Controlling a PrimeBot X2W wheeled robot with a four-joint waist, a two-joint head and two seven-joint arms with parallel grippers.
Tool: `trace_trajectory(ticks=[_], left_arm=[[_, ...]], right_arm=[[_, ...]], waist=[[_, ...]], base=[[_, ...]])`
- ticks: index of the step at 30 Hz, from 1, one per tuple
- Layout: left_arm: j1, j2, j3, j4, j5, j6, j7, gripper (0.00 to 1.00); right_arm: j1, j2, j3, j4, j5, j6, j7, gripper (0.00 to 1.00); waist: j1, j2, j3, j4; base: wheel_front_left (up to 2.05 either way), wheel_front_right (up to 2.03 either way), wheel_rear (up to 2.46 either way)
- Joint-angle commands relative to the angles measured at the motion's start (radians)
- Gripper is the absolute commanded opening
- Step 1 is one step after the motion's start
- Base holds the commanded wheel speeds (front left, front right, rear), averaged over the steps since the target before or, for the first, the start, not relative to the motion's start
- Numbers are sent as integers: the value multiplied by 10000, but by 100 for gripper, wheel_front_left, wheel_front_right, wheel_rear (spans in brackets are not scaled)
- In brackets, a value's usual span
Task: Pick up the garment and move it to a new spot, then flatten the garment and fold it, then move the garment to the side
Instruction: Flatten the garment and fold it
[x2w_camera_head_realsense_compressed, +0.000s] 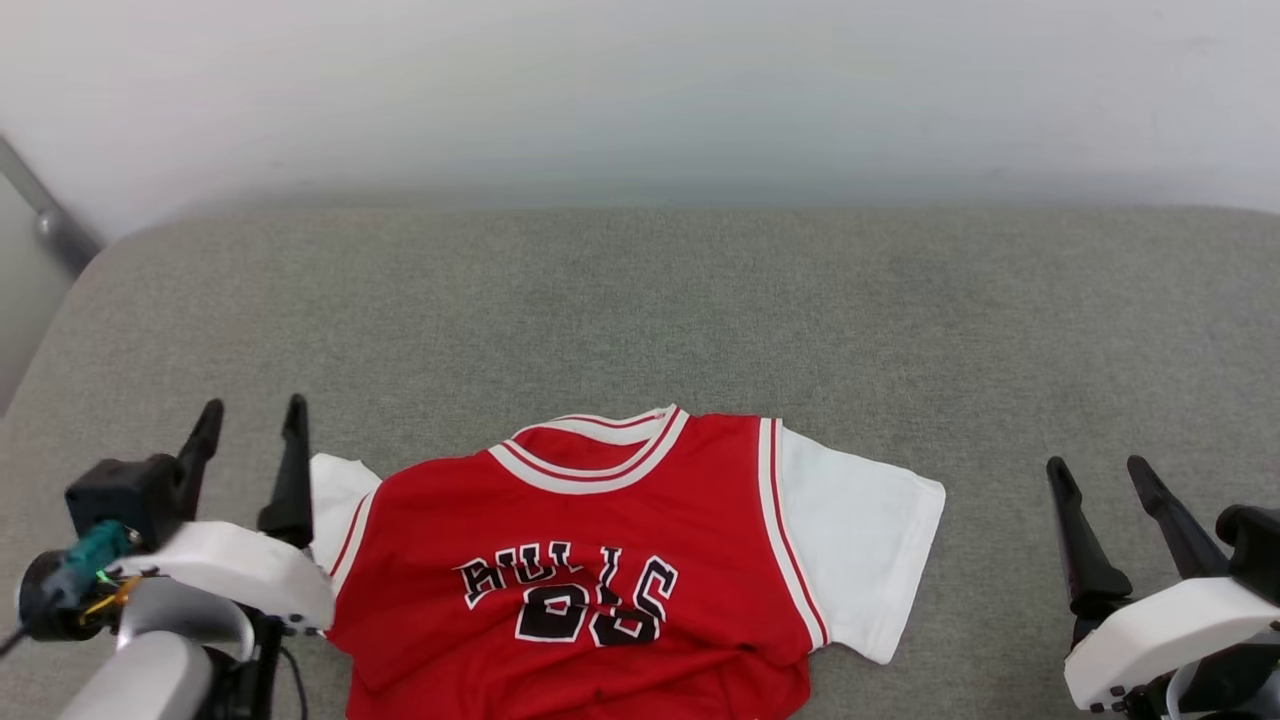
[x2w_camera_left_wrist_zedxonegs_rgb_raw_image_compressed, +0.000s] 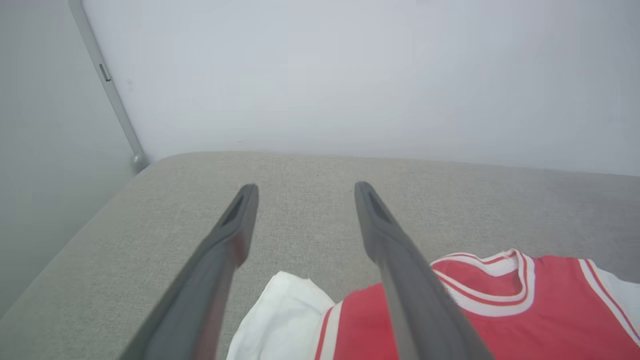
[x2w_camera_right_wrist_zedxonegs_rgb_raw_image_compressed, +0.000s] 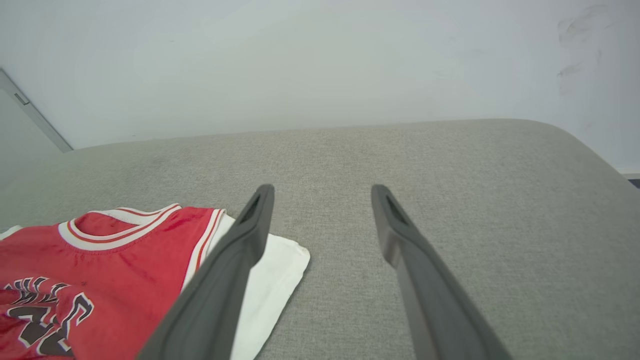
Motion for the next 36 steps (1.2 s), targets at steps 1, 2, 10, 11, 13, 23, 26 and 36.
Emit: trace_trajectory(ticks=[1,2,10,11,13,23,26,36], left_arm=[[168,-94,-72,-443,384,168,-358,100],[202,-158,-131,-662,544,236,-476,100],[850,-519,-340,-2042,1414,957,-831,100],[896,-573,-314,-2160,1430,996,-840,100],[972,-664,-303,-2259,1493,1017,-876,100],[618,-1346,-392,-1971,1597,611,-941,100],[474,-1547,-380,-1816,1658,393,-953,100],[221,-2163,-89,-1452,1917,-394,-960,100]], right_arm=[[138,17,5,-9,61,-7,77,100],[147,18,30,-4,114,-7,136,100],[354,17,-154,519,748,-7,788,100],[371,18,-237,703,853,-7,924,100],[211,18,-428,1183,1083,-7,1301,100],[-1941,-646,-810,3518,1329,-7,4814,100],[-2664,-926,-711,3940,1266,-7,5805,100],[-3255,-989,-268,5198,976,-7,7456,100]], waist=[[0,0,-134,28],[0,0,-175,50],[0,0,-385,214],[0,0,-338,295],[0,0,-228,477],[0,0,551,1562],[0,0,775,1814],[0,0,1335,2207]], base=[[0,0,0],[0,0,0],[0,0,0],[0,0,0],[0,0,0],[0,0,0],[0,0,0],[0,0,0]])
